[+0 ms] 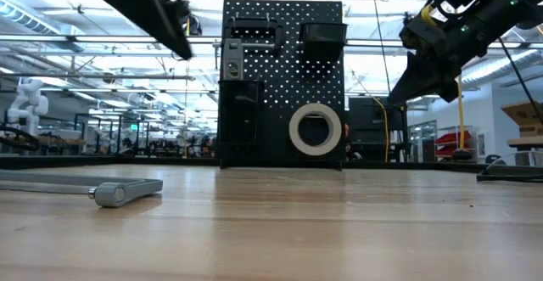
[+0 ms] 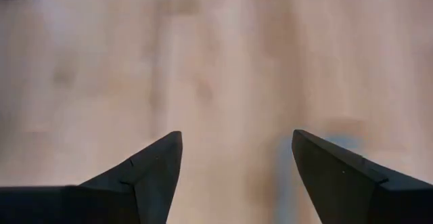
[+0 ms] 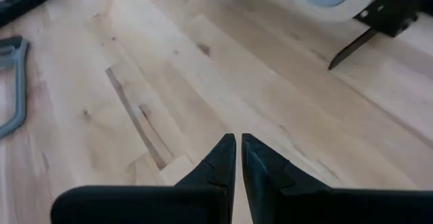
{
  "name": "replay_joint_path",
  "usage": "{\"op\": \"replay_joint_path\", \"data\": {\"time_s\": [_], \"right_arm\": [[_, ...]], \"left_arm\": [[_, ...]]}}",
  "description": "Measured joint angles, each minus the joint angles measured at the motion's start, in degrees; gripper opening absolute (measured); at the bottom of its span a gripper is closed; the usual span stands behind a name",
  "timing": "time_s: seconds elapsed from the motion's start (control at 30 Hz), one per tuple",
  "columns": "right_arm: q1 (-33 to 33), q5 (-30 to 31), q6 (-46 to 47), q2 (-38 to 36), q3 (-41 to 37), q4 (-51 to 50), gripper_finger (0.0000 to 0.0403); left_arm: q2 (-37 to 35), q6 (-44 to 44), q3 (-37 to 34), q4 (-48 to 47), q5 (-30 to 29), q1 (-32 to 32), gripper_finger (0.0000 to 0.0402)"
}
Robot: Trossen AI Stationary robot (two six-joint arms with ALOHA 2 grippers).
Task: Hang tools onto peg board
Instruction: Put the black safety glasses into the left black tool bin
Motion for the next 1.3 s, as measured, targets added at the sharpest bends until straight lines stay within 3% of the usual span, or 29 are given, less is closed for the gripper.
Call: {"op": "replay_joint_path", "data": {"time_s": [0.1,0.17,0.33,0.5,0.6,0.73,0.87,1.1,1.3], "right_arm": [[1.2,0.0,1.4,2.9,0.0,0.9,0.0020],[2.1,0.0,2.2,5.0,0.0,2.1,0.0020],[4.7,0.0,1.2,8.4,0.0,6.5,0.0020],[7.2,-5.1,1.9,7.1,0.0,11.0,0.0020],[9.3,-5.8,1.5,6.4,1.1,12.5,0.0020],[11.2,-5.8,-0.7,6.4,5.6,11.8,0.0020],[12.4,-7.8,-1.5,7.1,14.1,3.2,0.0020],[15.6,-10.9,7.0,13.1,29.6,-24.8,0.0020],[19.8,-13.7,15.7,19.5,32.2,-43.0,0.0025]], "left_arm": [[-2.7,-2.6,0.0,-3.1,9.9,-0.2,0.0283],[-3.7,-4.8,0.0,-6.2,11.6,-0.2,0.0283],[-4.8,-7.8,-0.1,-15.3,10.7,-0.5,0.0283],[-10.0,-9.1,-4.3,-15.0,5.0,-3.1,0.0283],[-16.0,-13.9,-10.5,-12.6,0.6,-4.6,0.0283],[-23.7,-16.7,-18.8,-1.6,-0.8,-5.8,0.0283],[-27.3,-15.9,-22.9,7.2,-0.8,-5.8,0.0283],[-26.7,-8.6,-23.0,10.1,-1.8,-5.7,0.0283],[-24.8,-1.4,-23.0,12.2,-8.0,-5.7,0.0283]]}}
